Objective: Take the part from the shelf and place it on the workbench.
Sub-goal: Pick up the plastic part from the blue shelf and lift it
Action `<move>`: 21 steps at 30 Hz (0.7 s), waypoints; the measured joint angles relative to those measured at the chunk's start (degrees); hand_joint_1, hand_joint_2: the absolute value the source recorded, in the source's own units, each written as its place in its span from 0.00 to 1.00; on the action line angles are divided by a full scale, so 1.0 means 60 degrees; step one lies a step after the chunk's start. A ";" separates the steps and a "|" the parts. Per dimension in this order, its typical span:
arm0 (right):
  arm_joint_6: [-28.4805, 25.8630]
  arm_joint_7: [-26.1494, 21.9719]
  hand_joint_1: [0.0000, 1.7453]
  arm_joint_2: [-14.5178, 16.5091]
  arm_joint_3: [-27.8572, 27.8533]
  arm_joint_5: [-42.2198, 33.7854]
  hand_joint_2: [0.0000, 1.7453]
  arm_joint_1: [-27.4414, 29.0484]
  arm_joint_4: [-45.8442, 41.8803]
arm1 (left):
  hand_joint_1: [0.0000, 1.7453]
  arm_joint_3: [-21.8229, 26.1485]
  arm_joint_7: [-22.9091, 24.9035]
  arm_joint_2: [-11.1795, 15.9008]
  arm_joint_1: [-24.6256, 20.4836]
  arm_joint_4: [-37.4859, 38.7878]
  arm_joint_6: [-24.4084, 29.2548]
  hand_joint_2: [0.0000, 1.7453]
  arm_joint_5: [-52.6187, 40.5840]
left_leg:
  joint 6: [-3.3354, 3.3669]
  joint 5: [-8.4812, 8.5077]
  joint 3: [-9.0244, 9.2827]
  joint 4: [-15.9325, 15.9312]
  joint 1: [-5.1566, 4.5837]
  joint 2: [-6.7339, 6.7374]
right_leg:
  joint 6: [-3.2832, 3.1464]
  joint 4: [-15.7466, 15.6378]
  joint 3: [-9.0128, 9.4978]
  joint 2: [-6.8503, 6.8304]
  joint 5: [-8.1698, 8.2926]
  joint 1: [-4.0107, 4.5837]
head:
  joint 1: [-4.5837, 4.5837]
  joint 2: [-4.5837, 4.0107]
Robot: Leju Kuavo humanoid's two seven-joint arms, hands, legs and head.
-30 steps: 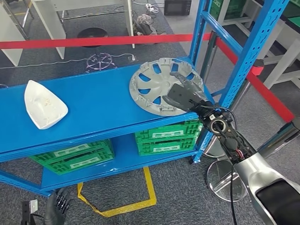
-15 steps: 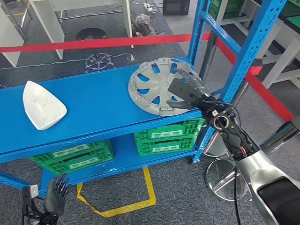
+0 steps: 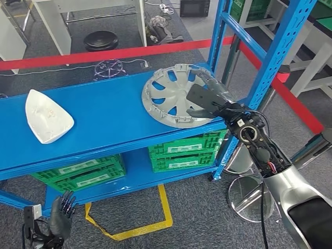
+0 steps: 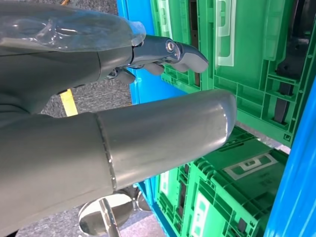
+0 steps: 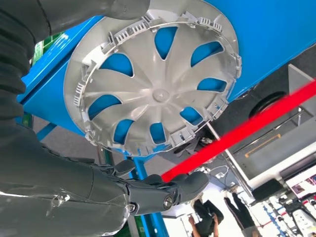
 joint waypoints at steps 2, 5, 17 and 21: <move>0.0005 0.0024 0.00 0.0000 0.0000 0.0016 1.00 0.0000 -0.0028 | 0.00 -0.0019 0.0000 0.0001 -0.0001 -0.0011 -0.0003 0.00 0.0010 | 0.0000 0.0000 0.0000 0.0000 0.0000 0.0000 | 0.0000 0.0000 0.0000 0.0000 0.0000 0.0000 | 0.0000 0.0000; -0.0017 0.0083 0.00 -0.0005 -0.0020 0.0081 1.00 0.0008 -0.0047 | 0.00 -0.0119 0.0006 0.0001 -0.0015 -0.0023 -0.0013 0.00 0.0016 | 0.0000 0.0000 0.0001 0.0001 0.0000 0.0000 | 0.0000 0.0000 -0.0003 0.0002 0.0000 0.0000 | -0.0001 0.0000; 0.0223 0.0404 0.00 -0.0399 -0.0550 0.0199 1.00 0.0433 -0.0683 | 0.00 -0.0650 0.0131 -0.0012 -0.0110 -0.0028 0.0001 0.00 0.0141 | 0.0000 0.0000 -0.0001 0.0001 -0.0001 0.0003 | 0.0000 -0.0001 -0.0005 0.0004 0.0000 -0.0001 | 0.0004 0.0000; 0.0234 0.0444 0.00 -0.0482 -0.0679 0.0199 1.00 0.0490 -0.0863 | 0.00 -0.0741 0.0131 -0.0015 -0.0132 -0.0031 0.0008 0.00 0.0194 | 0.0000 0.0000 0.0000 0.0001 0.0000 0.0004 | 0.0000 -0.0001 -0.0006 0.0004 0.0000 -0.0001 | 0.0002 0.0000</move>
